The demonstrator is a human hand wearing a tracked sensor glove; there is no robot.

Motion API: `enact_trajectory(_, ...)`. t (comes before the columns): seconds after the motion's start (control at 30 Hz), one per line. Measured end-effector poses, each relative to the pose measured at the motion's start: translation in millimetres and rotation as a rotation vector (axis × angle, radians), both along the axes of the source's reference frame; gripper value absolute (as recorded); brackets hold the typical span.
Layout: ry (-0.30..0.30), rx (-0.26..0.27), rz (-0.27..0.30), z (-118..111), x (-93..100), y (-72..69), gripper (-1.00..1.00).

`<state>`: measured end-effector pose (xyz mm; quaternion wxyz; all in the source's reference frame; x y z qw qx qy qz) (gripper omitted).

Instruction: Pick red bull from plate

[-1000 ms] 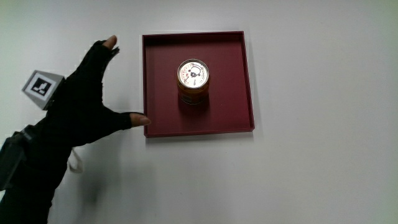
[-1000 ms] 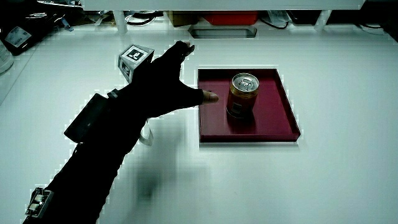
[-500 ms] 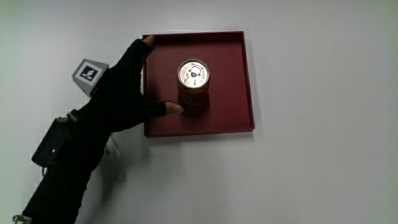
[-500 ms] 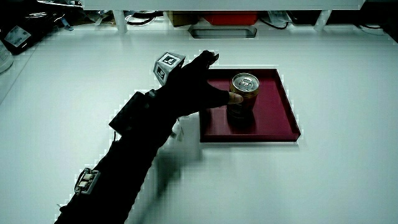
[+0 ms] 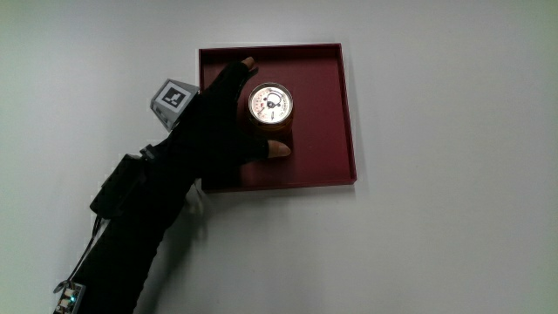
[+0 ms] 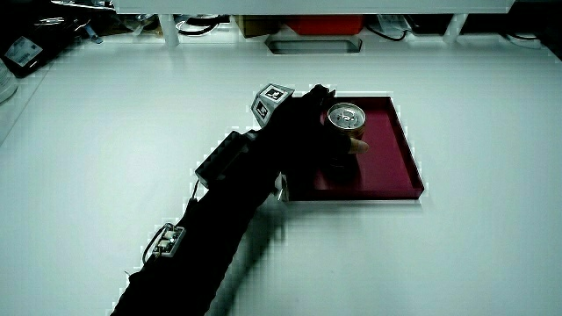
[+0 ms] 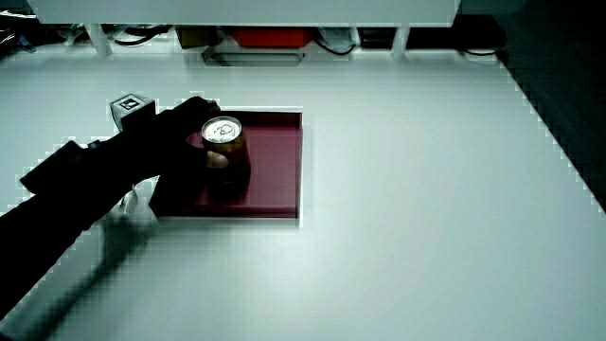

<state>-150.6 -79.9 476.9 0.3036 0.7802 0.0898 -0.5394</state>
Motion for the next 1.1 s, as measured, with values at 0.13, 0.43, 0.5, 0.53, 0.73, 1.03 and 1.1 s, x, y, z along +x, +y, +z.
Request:
enact_trajectory(0.13, -0.006, 0.011, 0.015, 7.1, 4.6, -1.0, 0.00)
enact_trajectory(0.43, -0.007, 0.029, -0.003, 7.5, 6.9, -0.2, 0.00)
enact_trajectory(0.5, -0.025, 0.040, -0.008, 6.6, 7.7, 0.0, 0.08)
enact_trajectory(0.53, -0.032, 0.052, -0.016, 7.5, 7.3, 0.3, 0.12)
enact_trajectory(0.73, -0.054, 0.074, -0.056, 6.5, 7.8, 0.9, 0.35)
enact_trajectory(1.03, -0.054, 0.100, -0.094, 7.1, 6.2, 3.0, 0.69)
enact_trajectory(1.1, -0.064, 0.110, -0.099, 7.4, 5.4, 3.5, 0.77)
